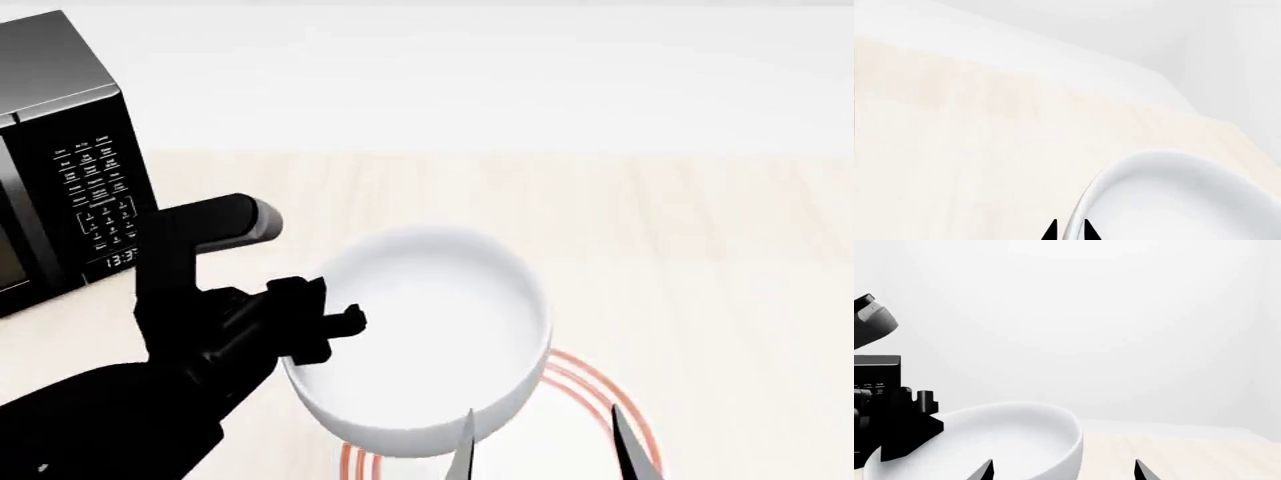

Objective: Pick up the white bowl and put it on the plate.

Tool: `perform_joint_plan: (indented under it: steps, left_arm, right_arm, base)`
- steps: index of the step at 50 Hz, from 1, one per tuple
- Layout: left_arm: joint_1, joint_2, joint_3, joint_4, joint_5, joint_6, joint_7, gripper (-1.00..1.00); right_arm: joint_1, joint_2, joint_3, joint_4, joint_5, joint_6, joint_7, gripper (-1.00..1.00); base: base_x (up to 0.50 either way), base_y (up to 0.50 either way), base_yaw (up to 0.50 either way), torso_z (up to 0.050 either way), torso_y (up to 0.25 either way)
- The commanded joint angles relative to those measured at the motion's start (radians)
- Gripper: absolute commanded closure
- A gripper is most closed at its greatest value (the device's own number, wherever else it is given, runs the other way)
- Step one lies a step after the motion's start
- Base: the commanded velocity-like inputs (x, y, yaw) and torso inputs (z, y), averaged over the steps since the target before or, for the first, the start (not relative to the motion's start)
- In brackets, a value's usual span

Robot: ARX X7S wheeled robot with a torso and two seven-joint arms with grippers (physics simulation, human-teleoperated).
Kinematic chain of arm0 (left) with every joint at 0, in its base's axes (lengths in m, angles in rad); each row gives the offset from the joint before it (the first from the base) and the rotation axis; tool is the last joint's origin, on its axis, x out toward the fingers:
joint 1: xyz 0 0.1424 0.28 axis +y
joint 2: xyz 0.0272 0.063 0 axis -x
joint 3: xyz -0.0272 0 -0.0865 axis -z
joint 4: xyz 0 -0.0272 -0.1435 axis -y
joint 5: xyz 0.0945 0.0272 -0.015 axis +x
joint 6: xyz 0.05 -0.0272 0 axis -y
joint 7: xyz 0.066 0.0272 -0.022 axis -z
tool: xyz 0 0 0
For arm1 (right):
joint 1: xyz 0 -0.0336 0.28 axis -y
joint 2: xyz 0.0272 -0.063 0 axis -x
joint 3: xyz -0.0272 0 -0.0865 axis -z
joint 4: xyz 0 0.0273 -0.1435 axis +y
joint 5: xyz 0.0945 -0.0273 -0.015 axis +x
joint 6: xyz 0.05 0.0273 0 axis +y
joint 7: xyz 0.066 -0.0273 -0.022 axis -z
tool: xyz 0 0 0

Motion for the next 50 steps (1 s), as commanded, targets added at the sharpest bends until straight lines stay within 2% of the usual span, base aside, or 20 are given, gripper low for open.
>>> perform_joint_plan:
  steps: [1,31,50]
  left_arm:
    - [0.009,0.022,0.040,-0.022,-0.085,0.054,-0.001,1.00]
    - [-0.062,0.022,0.190,-0.269,-0.159,0.273,0.015,1.00]
    - [-0.071,0.014,0.265,-0.286,-0.228,0.318,-0.002,1.00]
  right_arm:
    - [0.000,-0.016,0.019,0.000,-0.018,-0.004,-0.027,-1.00]
    - [0.002,-0.006,0.014,0.000,-0.014,-0.004,-0.019,-1.00]
    - [0.004,0.000,0.017,0.007,-0.004,-0.012,-0.015,-1.00]
  base:
    - [0.00,0.00,0.00,0.000,0.000]
    - [0.00,0.00,0.00,0.000,0.001]
    - [0.00,0.00,0.00,0.000,0.001]
